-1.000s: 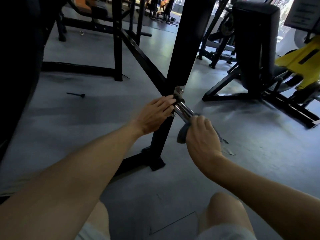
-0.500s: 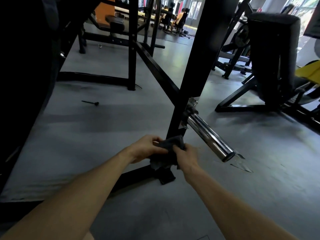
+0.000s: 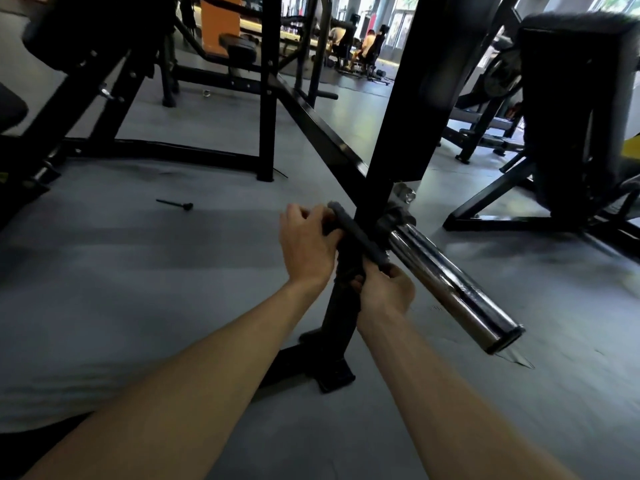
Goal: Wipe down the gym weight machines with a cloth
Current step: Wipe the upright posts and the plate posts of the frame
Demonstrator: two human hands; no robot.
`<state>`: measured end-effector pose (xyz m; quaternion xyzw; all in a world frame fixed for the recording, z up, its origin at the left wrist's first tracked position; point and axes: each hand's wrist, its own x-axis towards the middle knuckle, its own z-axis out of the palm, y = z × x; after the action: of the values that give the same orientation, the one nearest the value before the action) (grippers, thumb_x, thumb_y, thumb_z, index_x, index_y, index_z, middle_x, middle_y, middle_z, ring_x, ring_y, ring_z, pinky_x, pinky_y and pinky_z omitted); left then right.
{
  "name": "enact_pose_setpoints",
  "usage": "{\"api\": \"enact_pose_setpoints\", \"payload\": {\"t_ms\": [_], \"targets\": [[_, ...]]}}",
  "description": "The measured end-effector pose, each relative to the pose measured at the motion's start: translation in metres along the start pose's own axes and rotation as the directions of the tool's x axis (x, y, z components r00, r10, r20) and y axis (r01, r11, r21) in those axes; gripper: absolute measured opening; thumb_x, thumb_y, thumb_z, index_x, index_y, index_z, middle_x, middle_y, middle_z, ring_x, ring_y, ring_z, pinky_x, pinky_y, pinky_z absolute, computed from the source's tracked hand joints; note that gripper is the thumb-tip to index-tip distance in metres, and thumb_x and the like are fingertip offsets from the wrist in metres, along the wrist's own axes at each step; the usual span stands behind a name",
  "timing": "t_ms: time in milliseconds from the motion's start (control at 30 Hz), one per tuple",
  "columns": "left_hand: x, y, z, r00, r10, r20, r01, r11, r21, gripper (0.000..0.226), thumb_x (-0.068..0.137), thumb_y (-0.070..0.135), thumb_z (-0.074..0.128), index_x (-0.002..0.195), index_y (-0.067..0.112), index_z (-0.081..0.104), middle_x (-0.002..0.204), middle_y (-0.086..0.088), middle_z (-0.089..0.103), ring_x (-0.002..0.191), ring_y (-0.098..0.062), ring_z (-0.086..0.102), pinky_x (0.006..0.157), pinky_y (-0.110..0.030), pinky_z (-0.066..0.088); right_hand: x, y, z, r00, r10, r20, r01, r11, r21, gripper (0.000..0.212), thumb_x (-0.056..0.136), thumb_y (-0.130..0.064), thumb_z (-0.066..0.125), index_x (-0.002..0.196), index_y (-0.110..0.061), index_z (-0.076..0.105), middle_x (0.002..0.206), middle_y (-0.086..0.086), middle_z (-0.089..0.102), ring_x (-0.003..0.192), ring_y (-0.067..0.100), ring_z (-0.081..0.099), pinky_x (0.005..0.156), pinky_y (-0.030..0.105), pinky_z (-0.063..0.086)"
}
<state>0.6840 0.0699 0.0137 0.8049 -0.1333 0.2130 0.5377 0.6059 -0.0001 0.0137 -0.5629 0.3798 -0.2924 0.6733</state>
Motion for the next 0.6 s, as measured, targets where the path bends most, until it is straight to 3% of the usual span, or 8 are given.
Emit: {"api": "enact_pose_setpoints", "payload": {"t_ms": [100,167,267,467,600], "targets": [[-0.019,-0.013,0.014,0.986,0.040,0.159,0.001,0.969,-0.249,0.031,0.099,0.016,0.060,0.129,0.020,0.066,0.111,-0.003,0.060,0.104,-0.020,0.061,0.093,-0.044,0.054,0.009,0.011,-0.005,1.000,-0.015,-0.026,0.011,0.988,-0.152,0.022,0.086,-0.034,0.078,0.075,-0.015,0.074,0.072,0.004,0.074,0.067,0.021,0.070,0.071,0.041,0.062],[-0.031,-0.011,0.018,0.981,0.063,0.186,0.009,0.933,-0.359,0.042,0.099,0.024,0.057,0.140,0.027,0.058,0.120,0.004,0.061,0.110,-0.013,0.063,0.097,-0.042,0.055,0.011,0.016,-0.008,1.000,-0.027,0.000,0.027,0.985,-0.169,0.021,0.089,-0.033,0.075,0.079,-0.015,0.075,0.076,0.004,0.075,0.075,0.021,0.073,0.076,0.042,0.062],[-0.039,-0.004,0.023,0.980,0.098,0.171,-0.025,0.923,-0.385,0.053,0.093,0.037,0.063,0.145,0.033,0.053,0.127,0.012,0.063,0.116,-0.007,0.062,0.099,-0.038,0.055,0.013,0.015,-0.011,0.998,-0.029,0.054,0.033,0.997,-0.070,0.020,0.094,-0.028,0.070,0.084,-0.011,0.075,0.079,0.006,0.076,0.080,0.023,0.075,0.078,0.041,0.062],[-0.045,0.001,0.033,0.988,0.145,0.046,-0.119,0.926,-0.358,0.061,0.092,0.033,0.071,0.149,0.019,0.052,0.143,0.001,0.060,0.125,-0.012,0.061,0.105,-0.036,0.051,0.019,0.018,-0.008,0.993,0.021,0.114,-0.035,0.992,0.121,0.025,0.097,-0.024,0.068,0.090,-0.001,0.075,0.087,0.015,0.077,0.085,0.030,0.075,0.082,0.046,0.062],[-0.044,-0.005,0.037,0.995,0.099,0.009,-0.087,0.905,-0.416,0.054,0.092,0.022,0.073,0.144,0.021,0.058,0.142,0.003,0.061,0.124,-0.007,0.061,0.105,-0.031,0.050,0.025,0.019,-0.010,0.989,-0.050,0.140,0.033,0.992,0.125,0.029,0.098,-0.022,0.066,0.086,0.005,0.070,0.079,0.015,0.073,0.067,0.022,0.069,0.063,0.031,0.058]]}}
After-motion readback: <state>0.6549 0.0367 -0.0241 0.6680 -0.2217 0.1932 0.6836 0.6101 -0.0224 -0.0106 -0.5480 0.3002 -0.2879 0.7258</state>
